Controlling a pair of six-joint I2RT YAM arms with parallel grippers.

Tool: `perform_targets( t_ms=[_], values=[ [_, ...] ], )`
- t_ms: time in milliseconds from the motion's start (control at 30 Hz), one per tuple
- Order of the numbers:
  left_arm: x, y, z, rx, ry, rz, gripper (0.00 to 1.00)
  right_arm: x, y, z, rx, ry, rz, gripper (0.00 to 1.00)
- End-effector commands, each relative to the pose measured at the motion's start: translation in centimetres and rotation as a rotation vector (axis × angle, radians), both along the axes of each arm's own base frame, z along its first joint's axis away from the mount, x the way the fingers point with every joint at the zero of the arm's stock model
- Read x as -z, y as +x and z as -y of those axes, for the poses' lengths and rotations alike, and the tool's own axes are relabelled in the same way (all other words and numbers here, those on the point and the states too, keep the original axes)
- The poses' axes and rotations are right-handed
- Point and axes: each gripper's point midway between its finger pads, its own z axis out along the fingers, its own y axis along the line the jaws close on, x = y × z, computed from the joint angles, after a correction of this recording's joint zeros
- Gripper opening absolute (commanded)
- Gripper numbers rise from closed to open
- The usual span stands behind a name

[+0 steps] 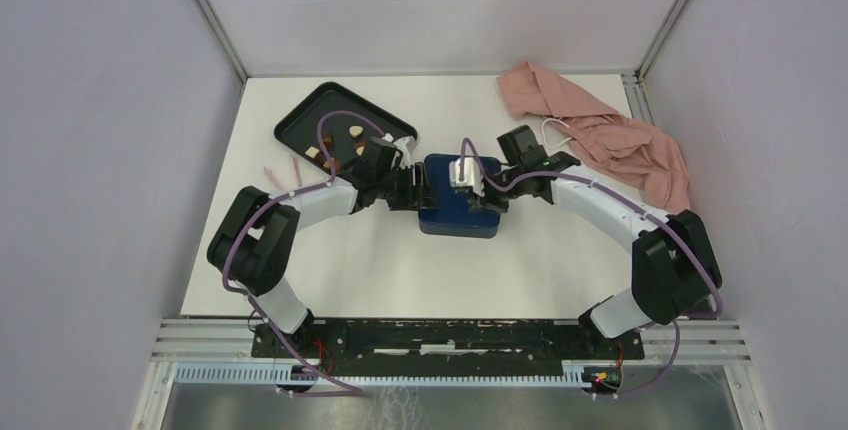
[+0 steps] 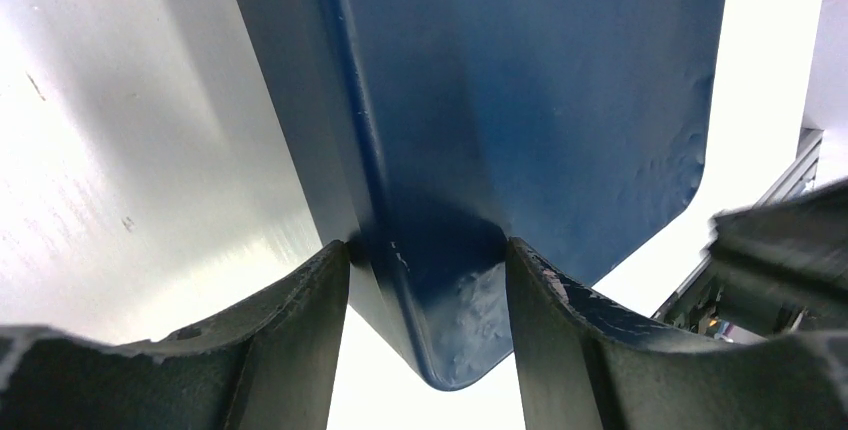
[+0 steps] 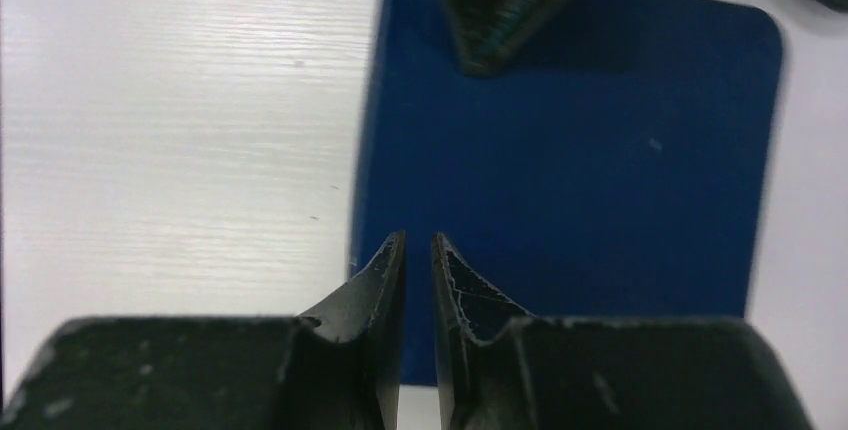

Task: Pack the chocolate
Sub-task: Close the box lid on the packing box.

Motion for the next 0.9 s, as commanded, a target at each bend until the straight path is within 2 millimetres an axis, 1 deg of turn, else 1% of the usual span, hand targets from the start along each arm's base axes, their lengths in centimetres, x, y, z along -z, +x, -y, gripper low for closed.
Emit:
perform_targets(
  t_ms=[0,100,167,233,300,367,433,500,533,567,633,667,700,733,833,867],
  values=[
    [5.4,-1.8,-2.6,-0.033,0.161,-0.131,0.62,-5.0,5.6,1.3,0.252,0.111,0.106,0.20],
    [6.1,-1.8,-2.8,-0.028,0.172,-0.151,0.62,-6.9,9.1,2.7,0.360,0.074,0.197,0.20],
    [6.4,-1.8,-2.9,-0.026,0.176,-0.158,0.62,-7.0,11.0,3.3,0.404,0.022,0.228,0.19],
    [6.5,-1.8,-2.9,-0.025,0.174,-0.163,0.62,-5.1,12.1,3.6,0.424,-0.040,0.203,0.17],
    [6.5,-1.8,-2.7,-0.024,0.165,-0.161,0.62,-2.0,13.2,4.4,0.463,-0.120,0.180,0.15],
    [6.6,-1.8,-2.7,-0.025,0.159,-0.165,0.62,1.3,14.9,6.1,0.542,-0.236,0.194,0.13],
    [6.7,-1.8,-2.6,-0.020,0.154,-0.169,0.62,4.0,16.0,7.9,0.580,-0.359,0.200,0.11],
    [6.9,-1.9,-2.5,-0.010,0.153,-0.175,0.62,5.7,16.2,8.9,0.576,-0.421,0.153,0.11],
    [7.0,-1.9,-2.5,-0.008,0.152,-0.176,0.62,6.3,16.1,9.0,0.567,-0.432,0.128,0.10],
    [7.1,-2.0,-2.5,-0.006,0.153,-0.180,0.62,6.4,16.0,9.1,0.559,-0.426,0.115,0.10],
    [7.3,-1.9,-2.4,-0.002,0.151,-0.184,0.61,5.9,15.9,8.6,0.539,-0.399,0.100,0.10],
    [7.3,-1.9,-2.4,-0.001,0.151,-0.185,0.61,5.1,16.0,8.0,0.520,-0.372,0.098,0.10],
    [7.3,-1.8,-2.4,0.001,0.147,-0.184,0.61,4.2,15.5,6.9,0.471,-0.323,0.074,0.11],
    [7.3,-1.7,-2.3,0.001,0.143,-0.184,0.61,2.9,15.2,5.7,0.424,-0.265,0.062,0.11],
    [7.2,-1.5,-2.3,0.001,0.130,-0.183,0.60,-2.1,13.3,1.1,0.268,-0.030,-0.006,0.12],
    [7.1,-1.5,-2.2,0.002,0.125,-0.183,0.60,-3.8,13.1,0.0,0.243,0.032,-0.014,0.12]
  ],
)
